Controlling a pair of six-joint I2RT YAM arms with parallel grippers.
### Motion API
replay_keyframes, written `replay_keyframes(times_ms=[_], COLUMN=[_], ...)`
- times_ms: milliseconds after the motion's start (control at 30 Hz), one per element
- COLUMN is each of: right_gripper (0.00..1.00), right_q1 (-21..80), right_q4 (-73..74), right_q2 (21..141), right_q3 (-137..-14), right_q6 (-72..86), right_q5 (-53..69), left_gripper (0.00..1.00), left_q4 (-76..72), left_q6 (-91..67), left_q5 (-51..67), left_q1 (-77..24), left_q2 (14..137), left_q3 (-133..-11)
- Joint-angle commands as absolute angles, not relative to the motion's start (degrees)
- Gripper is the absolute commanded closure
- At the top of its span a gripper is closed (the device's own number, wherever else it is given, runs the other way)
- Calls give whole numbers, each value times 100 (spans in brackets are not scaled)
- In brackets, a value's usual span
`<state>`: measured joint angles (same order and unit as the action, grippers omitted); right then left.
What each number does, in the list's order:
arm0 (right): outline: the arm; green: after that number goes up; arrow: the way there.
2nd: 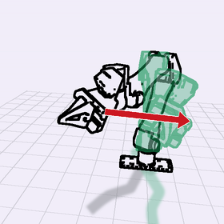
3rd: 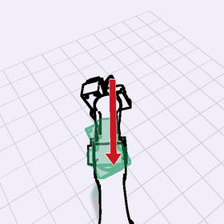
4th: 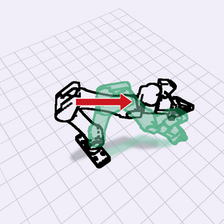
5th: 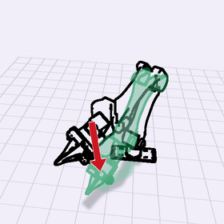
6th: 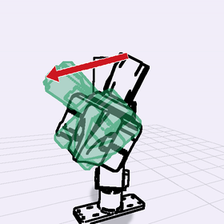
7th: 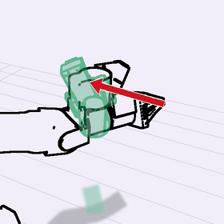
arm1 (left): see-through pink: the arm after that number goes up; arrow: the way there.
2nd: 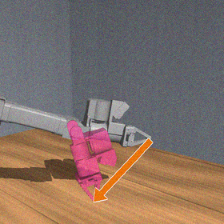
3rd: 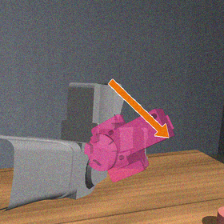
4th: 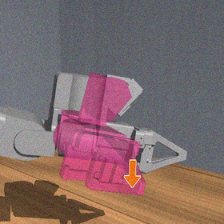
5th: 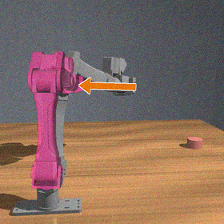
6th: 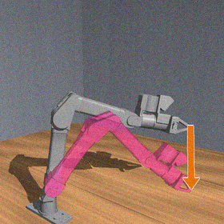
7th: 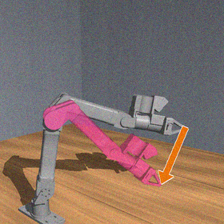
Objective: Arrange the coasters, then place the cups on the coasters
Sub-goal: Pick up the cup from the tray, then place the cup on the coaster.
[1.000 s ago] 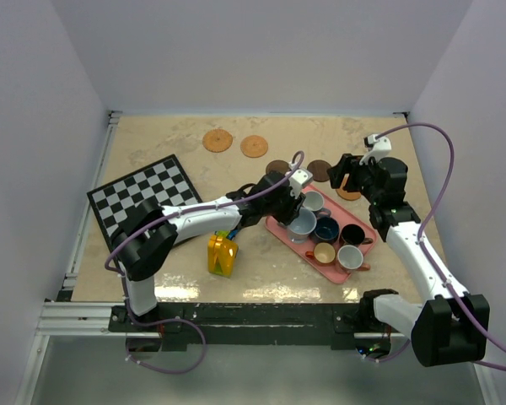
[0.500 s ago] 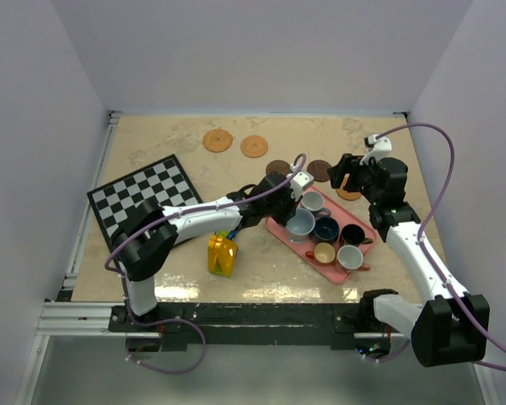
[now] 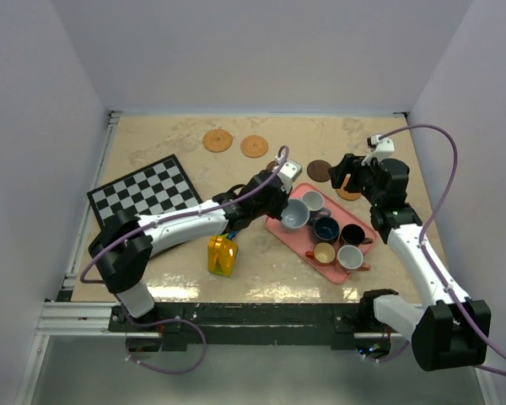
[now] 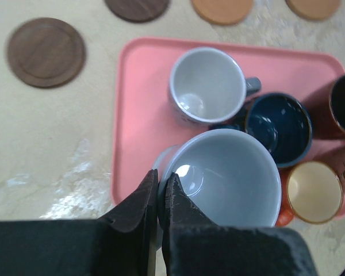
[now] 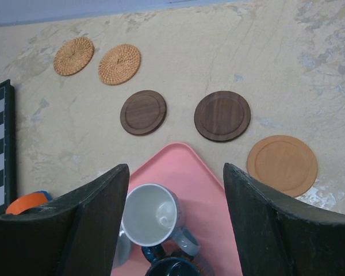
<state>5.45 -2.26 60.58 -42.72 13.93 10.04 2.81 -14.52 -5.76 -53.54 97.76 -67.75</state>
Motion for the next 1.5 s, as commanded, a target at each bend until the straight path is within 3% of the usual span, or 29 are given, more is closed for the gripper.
replay_keyframes(times_ms=[0, 267, 700, 933, 1033, 1200, 1233, 1267, 1367, 1400, 1467], right_gripper=[29, 35, 46, 57, 66, 99, 100, 100, 100, 100, 100], right_q1=[554, 1422, 3558, 3832, 3823, 3832, 3841, 3841, 3832, 3832, 3832], right_q4=[-158, -255, -80, -106, -149, -290, -273, -220, -106, -62, -9], right_q2=[5862, 5994, 7724, 8349, 8499, 8771, 8789, 8798, 8693, 8640, 8552], right_q3=[-4447, -4693, -5800, -6117, -6144, -6240, -6292, -6336, -6460, -6503, -6600], right_q6=[1862, 2505, 2821, 2927, 2900, 2769, 2699, 2611, 2190, 1980, 1514], right_q5=[1081, 967, -332, -711, -791, -510, -510, -527, -641, -702, -703], left_gripper=[100, 100, 100, 100, 100, 100, 100, 93, 44, 32, 18], left_q4=[-9, -9, 281, 220, 202, -350, -412, -561, -676, -677, -554], left_q6=[-2213, -2970, -3454, -3709, -3762, -3543, -3411, -3236, -2963, -2840, -2646], left_q5=[-2255, -3981, -4526, -4667, -4728, -4282, -4089, -3896, -3377, -3131, -2674], left_q1=[-5335, -5230, -5133, -5124, -5142, -5124, -5124, -5115, -4993, -4896, -4686], left_q2=[8975, 8719, 8447, 8174, 8042, 7849, 7788, 7709, 7358, 7261, 7041], left_q3=[-7014, -6882, -6610, -6285, -6153, -5793, -5731, -5652, -5380, -5318, -5239])
